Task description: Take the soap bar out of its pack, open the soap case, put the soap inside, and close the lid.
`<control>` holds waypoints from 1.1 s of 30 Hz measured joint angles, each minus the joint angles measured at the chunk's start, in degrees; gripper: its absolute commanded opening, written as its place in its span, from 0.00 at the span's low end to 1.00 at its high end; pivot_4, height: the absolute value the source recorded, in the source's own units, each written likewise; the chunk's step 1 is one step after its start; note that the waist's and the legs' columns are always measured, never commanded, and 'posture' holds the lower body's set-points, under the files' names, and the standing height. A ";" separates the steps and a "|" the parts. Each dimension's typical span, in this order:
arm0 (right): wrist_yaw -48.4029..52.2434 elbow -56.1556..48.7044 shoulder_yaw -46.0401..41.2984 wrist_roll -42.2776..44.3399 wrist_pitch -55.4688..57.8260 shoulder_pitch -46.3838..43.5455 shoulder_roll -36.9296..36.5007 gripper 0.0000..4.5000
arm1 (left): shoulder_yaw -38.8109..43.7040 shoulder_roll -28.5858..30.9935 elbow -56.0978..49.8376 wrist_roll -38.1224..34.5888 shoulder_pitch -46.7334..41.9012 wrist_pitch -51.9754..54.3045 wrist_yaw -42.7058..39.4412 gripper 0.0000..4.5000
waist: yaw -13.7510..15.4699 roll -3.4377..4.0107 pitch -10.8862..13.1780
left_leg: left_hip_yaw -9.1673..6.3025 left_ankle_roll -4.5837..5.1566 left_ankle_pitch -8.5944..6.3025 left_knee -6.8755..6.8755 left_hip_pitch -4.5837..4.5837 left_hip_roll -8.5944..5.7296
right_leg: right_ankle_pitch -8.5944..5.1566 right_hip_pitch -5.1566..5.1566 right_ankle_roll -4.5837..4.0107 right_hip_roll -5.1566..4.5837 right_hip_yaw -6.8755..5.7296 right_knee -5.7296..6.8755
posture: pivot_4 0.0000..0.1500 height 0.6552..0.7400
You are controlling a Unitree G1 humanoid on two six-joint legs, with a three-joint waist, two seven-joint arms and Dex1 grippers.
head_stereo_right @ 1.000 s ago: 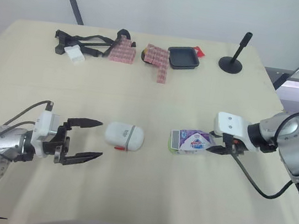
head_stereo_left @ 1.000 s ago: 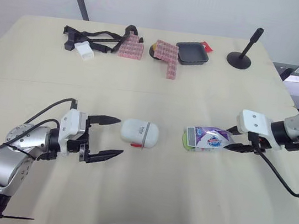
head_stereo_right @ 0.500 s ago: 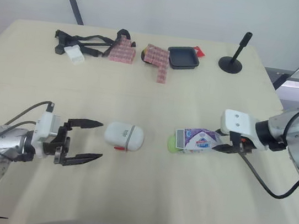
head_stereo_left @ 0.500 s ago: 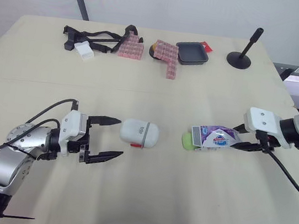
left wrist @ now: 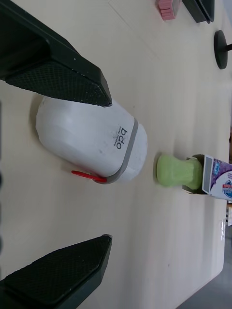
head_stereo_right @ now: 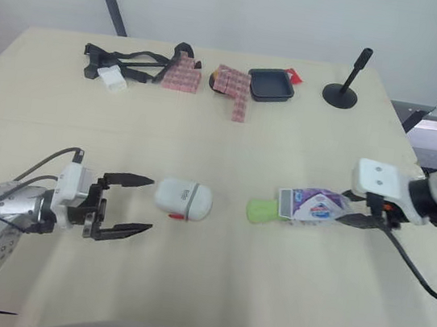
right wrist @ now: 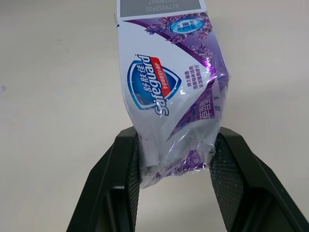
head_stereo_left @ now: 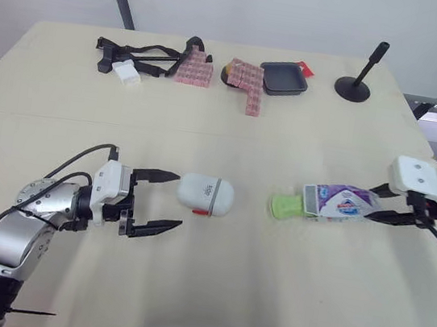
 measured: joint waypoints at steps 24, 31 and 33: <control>-52.86 -2.17 -23.04 7.47 32.99 2.38 32.65 0.45 | 0.27 -0.85 -3.53 -6.98 0.32 5.02 2.64 1.00 | 0.08 0.45 -0.31 | 0.02 -0.22 0.23 0.06 -0.01 0.05 | -0.06 -0.08 -0.15 0.04 -0.16 0.18 | 1.00 1.00; -66.15 -8.23 -27.07 8.92 42.43 1.03 42.63 0.45 | 1.05 -1.63 -5.55 -8.03 0.43 6.30 4.07 1.00 | -0.06 0.60 -0.40 | -0.01 -0.42 0.34 -0.25 0.04 -0.14 | -0.04 -0.02 -0.11 0.07 -0.20 0.00 | 1.00 1.00; -66.80 -8.31 -27.07 8.92 42.60 1.09 42.65 0.45 | 1.05 -1.73 -5.79 -7.88 0.72 5.80 3.87 1.00 | -0.16 0.60 -0.41 | -0.01 -0.47 0.36 -0.36 0.11 -0.15 | -0.04 0.04 -0.11 0.08 -0.20 -0.07 | 1.00 1.00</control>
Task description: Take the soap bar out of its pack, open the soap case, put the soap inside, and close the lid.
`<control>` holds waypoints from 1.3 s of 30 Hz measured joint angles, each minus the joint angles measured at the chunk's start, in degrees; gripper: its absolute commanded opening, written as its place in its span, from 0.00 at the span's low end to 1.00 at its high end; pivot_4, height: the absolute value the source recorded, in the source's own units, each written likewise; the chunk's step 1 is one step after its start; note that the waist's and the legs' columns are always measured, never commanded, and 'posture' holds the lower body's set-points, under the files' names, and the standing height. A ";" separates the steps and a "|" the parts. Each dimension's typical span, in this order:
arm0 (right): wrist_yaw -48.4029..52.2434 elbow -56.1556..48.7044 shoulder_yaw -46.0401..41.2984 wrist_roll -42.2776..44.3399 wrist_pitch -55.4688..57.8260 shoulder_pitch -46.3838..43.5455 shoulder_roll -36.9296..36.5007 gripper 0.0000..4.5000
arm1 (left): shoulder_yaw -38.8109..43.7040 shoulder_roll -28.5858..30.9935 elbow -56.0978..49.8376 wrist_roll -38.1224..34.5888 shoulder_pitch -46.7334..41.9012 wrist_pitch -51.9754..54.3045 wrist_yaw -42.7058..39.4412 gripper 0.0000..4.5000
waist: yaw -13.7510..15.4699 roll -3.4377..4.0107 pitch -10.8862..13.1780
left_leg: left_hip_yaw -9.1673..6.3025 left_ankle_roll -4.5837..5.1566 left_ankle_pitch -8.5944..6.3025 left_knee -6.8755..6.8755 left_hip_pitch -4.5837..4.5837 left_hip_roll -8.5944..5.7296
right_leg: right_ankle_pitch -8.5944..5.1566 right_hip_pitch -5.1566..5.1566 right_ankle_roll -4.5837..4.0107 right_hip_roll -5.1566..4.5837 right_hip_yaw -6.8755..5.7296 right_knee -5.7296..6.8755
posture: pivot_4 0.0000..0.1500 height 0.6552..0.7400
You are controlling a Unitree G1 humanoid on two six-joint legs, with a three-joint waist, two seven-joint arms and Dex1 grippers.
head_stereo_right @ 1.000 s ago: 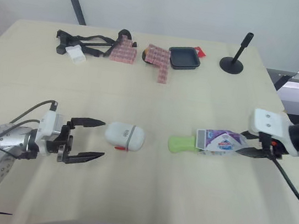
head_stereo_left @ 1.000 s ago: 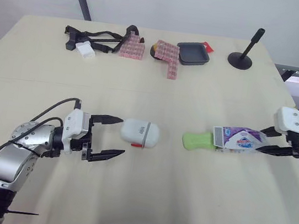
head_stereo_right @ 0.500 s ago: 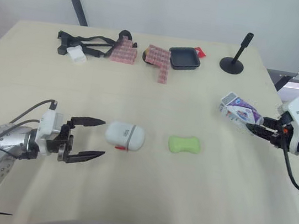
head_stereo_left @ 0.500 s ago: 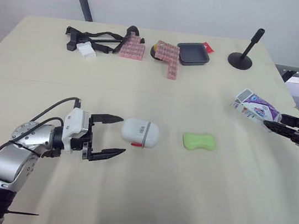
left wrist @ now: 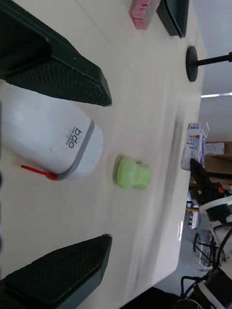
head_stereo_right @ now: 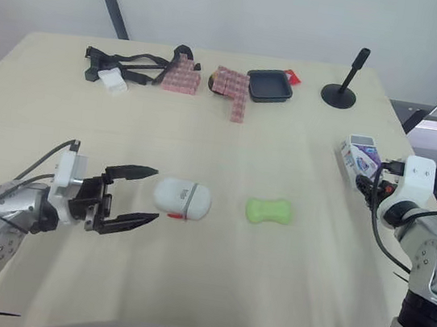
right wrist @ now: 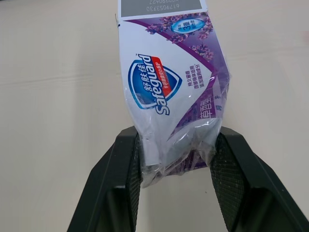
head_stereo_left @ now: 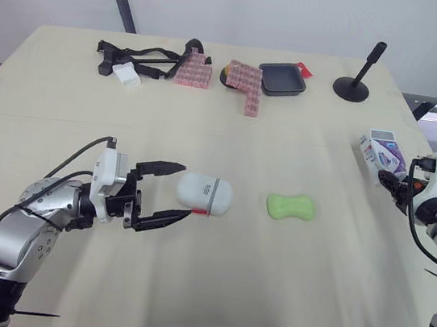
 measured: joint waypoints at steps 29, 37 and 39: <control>6.24 4.08 5.12 -0.21 -7.17 2.00 -7.15 1.00 | -1.39 -0.80 0.00 5.15 -0.59 -5.21 0.86 1.00 | -0.60 0.16 -0.07 | 0.00 -0.14 0.08 -0.30 0.27 0.01 | 0.00 0.22 0.01 0.04 0.00 -0.14 | 1.00 1.00; 32.45 -0.34 6.66 5.39 -31.57 5.75 -12.81 1.00 | -1.45 -0.56 1.90 5.22 -1.63 -5.19 0.86 1.00 | -0.40 0.18 -0.11 | -0.02 -0.09 0.06 -0.34 0.23 0.12 | 0.00 0.26 -0.01 0.03 -0.06 -0.23 | 1.00 1.00; 38.42 -1.07 6.45 7.39 -36.49 10.28 -11.44 1.00 | -1.45 -0.46 2.49 5.40 -1.89 -5.15 0.85 1.00 | -0.16 0.16 -0.12 | -0.05 -0.03 0.07 -0.33 0.13 0.20 | -0.01 0.26 -0.01 -0.03 -0.17 -0.31 | 1.00 1.00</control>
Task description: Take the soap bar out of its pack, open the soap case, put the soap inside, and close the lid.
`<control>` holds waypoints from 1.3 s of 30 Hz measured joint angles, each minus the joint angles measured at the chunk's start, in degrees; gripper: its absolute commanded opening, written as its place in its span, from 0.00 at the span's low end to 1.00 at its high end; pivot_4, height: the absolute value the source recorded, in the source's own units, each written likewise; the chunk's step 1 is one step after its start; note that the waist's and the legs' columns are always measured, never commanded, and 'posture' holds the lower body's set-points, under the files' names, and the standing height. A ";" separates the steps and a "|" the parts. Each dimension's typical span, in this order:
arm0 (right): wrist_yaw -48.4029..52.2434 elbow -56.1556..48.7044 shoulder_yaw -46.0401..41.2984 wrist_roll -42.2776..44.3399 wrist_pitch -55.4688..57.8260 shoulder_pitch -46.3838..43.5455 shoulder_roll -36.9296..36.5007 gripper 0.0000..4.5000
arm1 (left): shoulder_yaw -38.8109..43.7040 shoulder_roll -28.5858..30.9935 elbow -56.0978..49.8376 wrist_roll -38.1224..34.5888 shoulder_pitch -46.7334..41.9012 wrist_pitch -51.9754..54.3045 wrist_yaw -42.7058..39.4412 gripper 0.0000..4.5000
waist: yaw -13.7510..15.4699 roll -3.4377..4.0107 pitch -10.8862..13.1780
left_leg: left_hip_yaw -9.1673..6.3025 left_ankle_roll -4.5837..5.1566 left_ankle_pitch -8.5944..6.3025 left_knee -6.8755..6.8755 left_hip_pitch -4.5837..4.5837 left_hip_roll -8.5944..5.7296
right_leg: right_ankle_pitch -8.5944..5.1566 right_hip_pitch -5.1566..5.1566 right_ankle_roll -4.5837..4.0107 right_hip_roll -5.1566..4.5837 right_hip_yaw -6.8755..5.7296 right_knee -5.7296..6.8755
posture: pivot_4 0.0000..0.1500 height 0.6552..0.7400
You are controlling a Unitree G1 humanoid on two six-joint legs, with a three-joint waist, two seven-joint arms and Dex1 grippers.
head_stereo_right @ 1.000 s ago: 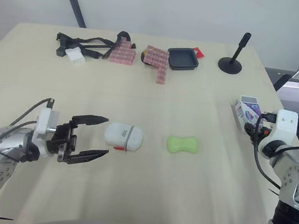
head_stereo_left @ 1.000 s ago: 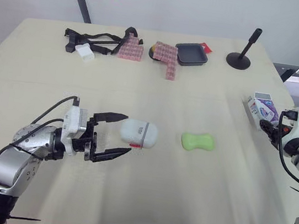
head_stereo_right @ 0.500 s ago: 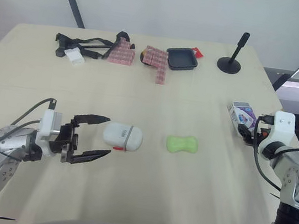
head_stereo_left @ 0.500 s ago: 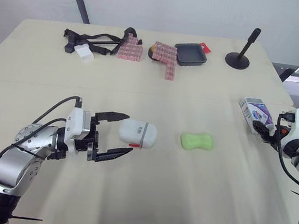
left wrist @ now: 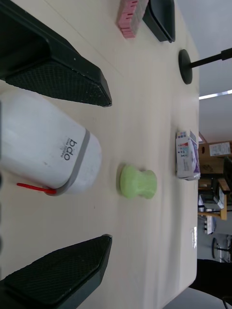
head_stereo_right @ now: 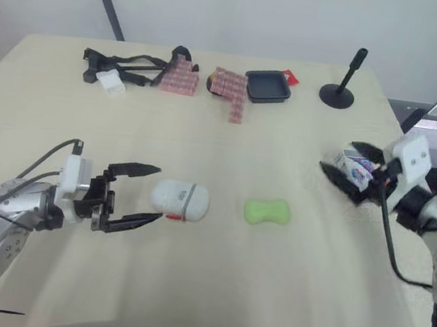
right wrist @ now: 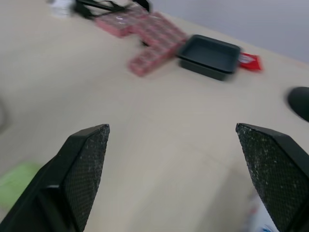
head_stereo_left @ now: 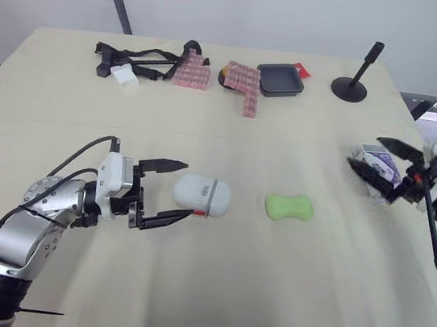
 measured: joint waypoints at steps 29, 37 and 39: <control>23.74 10.57 9.75 -3.21 -29.42 12.22 -0.58 1.00 | -12.52 3.58 23.78 13.37 -24.78 -7.84 -17.28 1.00 | -1.35 -0.03 -0.08 | 0.06 1.03 0.23 0.16 -0.25 -0.18 | -0.31 -0.26 -0.56 -0.93 -0.90 0.47 | 1.00 1.00; 24.32 10.95 10.22 -3.57 -31.44 12.54 -0.75 1.00 | -15.52 1.66 27.18 17.11 -27.34 -10.63 -17.96 1.00 | -1.05 -0.03 -0.08 | 0.07 1.08 0.24 0.21 -0.51 -0.16 | -0.35 -0.29 -0.63 -1.04 -1.14 0.53 | 1.00 1.00; 24.28 10.97 10.22 -3.67 -31.62 12.56 -0.75 1.00 | -16.12 1.41 27.88 18.29 -27.40 -11.35 -17.57 1.00 | -1.08 -0.04 -0.08 | 0.07 1.08 0.25 0.21 -0.52 -0.16 | -0.35 -0.29 -0.63 -1.05 -1.16 0.54 | 1.00 1.00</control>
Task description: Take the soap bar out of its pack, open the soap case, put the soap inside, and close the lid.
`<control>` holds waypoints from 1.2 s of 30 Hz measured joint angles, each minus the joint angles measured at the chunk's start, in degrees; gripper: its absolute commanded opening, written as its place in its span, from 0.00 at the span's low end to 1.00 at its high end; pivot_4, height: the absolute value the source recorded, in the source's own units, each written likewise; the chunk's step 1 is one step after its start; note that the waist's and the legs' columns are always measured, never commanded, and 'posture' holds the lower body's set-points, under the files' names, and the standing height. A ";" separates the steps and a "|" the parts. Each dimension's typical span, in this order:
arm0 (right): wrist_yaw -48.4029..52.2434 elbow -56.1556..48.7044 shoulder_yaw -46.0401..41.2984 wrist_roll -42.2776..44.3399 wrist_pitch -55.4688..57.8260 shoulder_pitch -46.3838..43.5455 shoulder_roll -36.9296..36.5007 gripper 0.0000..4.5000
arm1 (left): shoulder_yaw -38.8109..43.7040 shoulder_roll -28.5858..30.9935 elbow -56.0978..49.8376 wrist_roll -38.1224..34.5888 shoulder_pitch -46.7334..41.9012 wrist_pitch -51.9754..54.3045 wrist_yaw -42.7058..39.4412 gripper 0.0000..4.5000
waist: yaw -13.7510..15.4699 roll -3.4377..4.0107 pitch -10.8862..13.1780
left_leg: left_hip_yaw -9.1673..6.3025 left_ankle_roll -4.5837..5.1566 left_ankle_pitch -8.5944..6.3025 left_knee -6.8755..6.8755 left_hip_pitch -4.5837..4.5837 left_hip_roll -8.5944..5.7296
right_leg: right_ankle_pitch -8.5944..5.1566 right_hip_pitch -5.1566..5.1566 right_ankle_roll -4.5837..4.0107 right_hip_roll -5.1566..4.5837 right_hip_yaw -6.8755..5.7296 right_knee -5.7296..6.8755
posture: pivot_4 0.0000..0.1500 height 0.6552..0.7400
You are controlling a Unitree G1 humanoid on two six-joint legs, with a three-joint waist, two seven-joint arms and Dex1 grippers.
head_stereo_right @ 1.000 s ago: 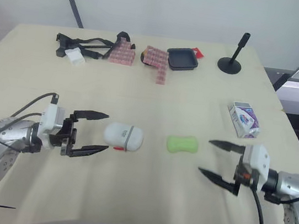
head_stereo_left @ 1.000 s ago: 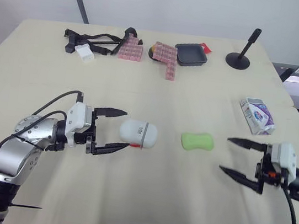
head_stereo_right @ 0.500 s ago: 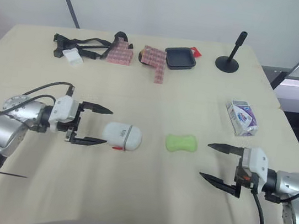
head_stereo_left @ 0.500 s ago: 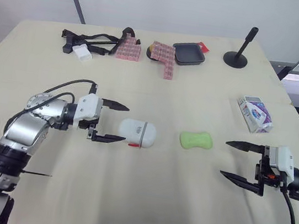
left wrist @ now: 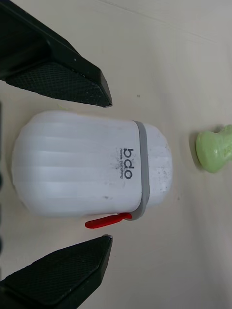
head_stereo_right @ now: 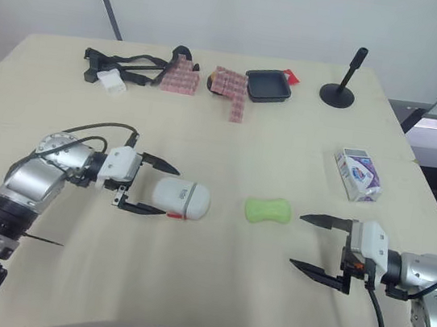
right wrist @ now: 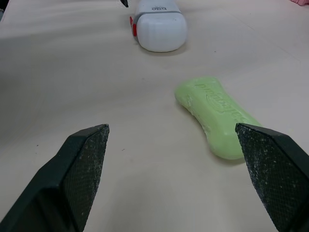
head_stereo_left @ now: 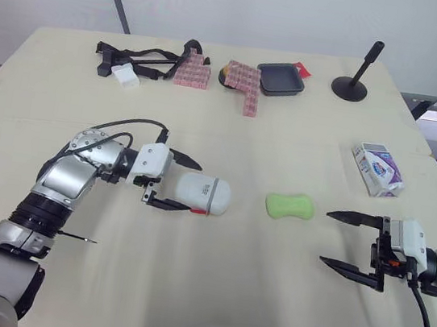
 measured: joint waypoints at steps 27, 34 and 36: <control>0.04 1.26 0.75 -0.89 -1.87 1.06 -1.15 1.00 | -1.84 -1.81 3.80 3.16 -0.99 -2.49 2.52 1.00 | -0.07 -0.02 -0.02 | 0.01 0.08 0.04 0.01 -0.02 0.01 | -0.04 0.00 -0.08 -0.09 -0.18 0.03 | 1.00 1.00; 0.00 1.29 1.14 -0.98 -1.98 1.29 -1.32 1.00 | -1.88 -1.81 4.04 3.33 -0.96 -2.83 1.73 1.00 | -0.06 -0.02 -0.02 | 0.00 0.09 0.05 0.01 -0.02 0.01 | -0.07 0.00 -0.12 -0.13 -0.25 0.03 | 1.00 1.00; -0.06 1.28 1.14 -0.98 -1.98 1.41 -1.32 1.00 | -1.98 -1.85 4.04 3.47 -0.81 -2.85 1.66 1.00 | -0.07 -0.02 -0.02 | 0.00 0.10 0.05 0.01 -0.02 0.01 | -0.08 0.00 -0.13 -0.14 -0.28 0.03 | 1.00 1.00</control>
